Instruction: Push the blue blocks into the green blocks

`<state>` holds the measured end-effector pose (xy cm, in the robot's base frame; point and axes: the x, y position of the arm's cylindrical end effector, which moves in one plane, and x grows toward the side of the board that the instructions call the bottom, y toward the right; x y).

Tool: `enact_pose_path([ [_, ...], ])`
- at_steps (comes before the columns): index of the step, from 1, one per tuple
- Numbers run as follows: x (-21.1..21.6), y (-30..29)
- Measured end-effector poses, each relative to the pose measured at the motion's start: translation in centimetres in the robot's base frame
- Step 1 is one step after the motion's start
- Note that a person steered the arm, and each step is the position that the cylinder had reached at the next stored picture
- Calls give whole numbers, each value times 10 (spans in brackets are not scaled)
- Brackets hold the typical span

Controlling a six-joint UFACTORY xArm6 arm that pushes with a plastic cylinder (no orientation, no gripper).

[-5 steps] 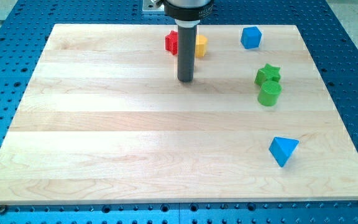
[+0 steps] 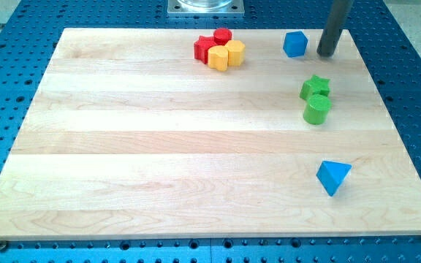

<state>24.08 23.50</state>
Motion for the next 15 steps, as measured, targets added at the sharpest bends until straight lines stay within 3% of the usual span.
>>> enact_pose_path([
  [2, -29, -50],
  [4, 85, -41],
  [6, 141, -76],
  [8, 82, -94],
  [9, 112, -174],
  [10, 157, -137],
  [11, 157, -120],
  [12, 214, -136],
  [13, 325, -130],
  [14, 354, -95],
  [15, 338, -67],
])
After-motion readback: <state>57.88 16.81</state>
